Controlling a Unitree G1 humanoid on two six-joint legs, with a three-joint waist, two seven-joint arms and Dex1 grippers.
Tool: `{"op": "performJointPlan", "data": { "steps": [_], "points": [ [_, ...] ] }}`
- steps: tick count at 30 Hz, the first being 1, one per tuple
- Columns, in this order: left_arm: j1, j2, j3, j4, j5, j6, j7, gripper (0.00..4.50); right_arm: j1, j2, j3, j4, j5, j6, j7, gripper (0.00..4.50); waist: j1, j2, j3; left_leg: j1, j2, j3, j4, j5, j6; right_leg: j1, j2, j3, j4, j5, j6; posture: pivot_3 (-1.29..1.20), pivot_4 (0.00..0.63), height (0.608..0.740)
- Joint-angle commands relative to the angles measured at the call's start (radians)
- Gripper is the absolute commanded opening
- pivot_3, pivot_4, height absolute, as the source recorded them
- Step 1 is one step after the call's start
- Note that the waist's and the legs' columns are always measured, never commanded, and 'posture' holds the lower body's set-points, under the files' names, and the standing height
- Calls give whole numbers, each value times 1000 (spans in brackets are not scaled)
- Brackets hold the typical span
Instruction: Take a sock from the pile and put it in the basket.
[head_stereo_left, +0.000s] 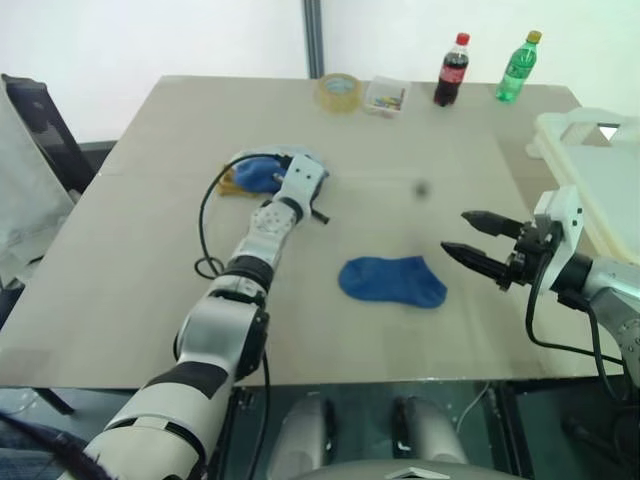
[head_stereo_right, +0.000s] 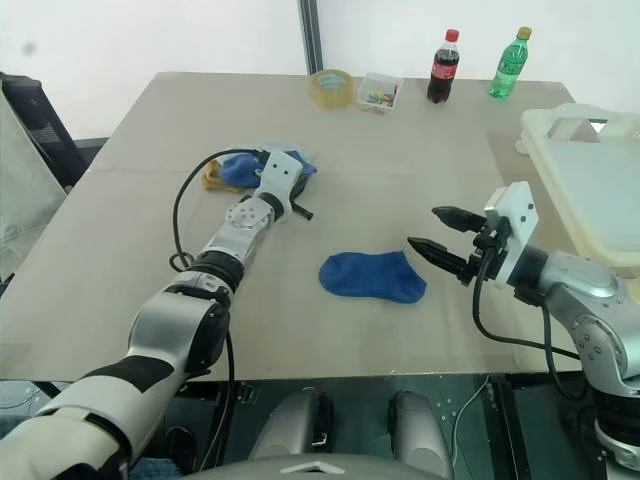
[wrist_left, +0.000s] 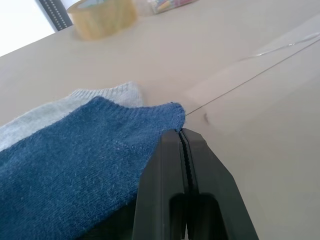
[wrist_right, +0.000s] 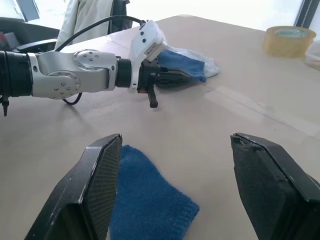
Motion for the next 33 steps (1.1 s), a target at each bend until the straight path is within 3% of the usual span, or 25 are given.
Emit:
{"op": "performJointPlan", "data": {
  "steps": [1,15,22,23,29,33],
  "points": [
    [-23,-19,0,-92,-10,-18,-36,44,-1,4,-26,-21,3,-24,-1,3586,0,0,0,0,0,0,0,0,0,0,0,0,0,0,0,0,150,740],
    [249,-226,-163,-667,-22,331,-222,44,-8,1,-29,-8,-13,-24,-15,3586,0,0,0,0,0,-2,0,0,0,0,0,1,0,0,0,0,150,740],
    [329,-264,-200,-857,-91,519,-311,44,24,-20,-53,-9,-29,-8,-36,3586,-3,0,0,1,1,-3,0,0,0,0,1,2,1,0,0,0,150,740],
    [342,-266,-204,-885,-106,540,-325,598,28,-22,-54,-8,-31,-7,-38,3586,-3,0,0,1,1,-3,0,0,0,0,1,2,1,0,0,0,150,740],
    [374,-238,-196,-1001,-146,617,-355,2919,45,-35,-48,34,-74,9,-63,3586,-2,0,0,1,0,-3,1,0,0,0,0,2,1,0,0,0,150,740],
    [374,-191,-80,-1117,-297,776,-398,2919,-17,-21,-21,152,-94,149,-167,3586,-3,0,0,2,1,-3,1,0,0,0,0,2,1,0,-1,0,150,740]
  ]
}}
